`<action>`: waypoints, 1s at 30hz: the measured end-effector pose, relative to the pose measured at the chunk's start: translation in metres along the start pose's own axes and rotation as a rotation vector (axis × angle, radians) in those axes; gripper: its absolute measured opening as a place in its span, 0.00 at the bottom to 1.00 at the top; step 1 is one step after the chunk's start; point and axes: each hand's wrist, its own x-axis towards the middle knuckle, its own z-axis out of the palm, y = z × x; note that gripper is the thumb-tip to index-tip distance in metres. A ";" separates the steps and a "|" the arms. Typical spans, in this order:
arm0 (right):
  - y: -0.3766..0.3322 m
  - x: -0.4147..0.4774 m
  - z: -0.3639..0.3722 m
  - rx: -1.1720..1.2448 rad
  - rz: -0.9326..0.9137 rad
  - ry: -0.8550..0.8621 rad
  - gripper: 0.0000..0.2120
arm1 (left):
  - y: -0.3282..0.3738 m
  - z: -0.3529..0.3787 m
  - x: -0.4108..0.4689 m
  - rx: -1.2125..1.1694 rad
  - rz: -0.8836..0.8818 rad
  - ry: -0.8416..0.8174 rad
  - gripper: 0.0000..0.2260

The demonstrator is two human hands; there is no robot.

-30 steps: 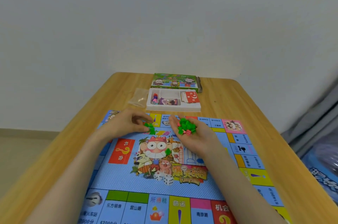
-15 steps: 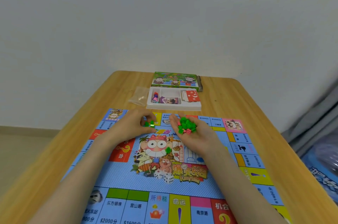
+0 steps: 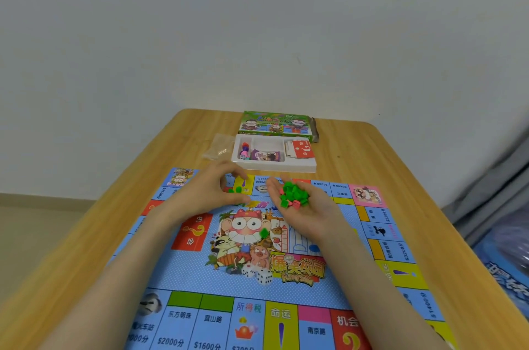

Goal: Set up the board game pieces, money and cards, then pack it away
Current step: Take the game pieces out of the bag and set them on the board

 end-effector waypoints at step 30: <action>-0.001 0.001 -0.001 -0.001 -0.023 -0.009 0.12 | -0.027 -0.018 -0.002 -0.134 -0.141 -0.042 0.09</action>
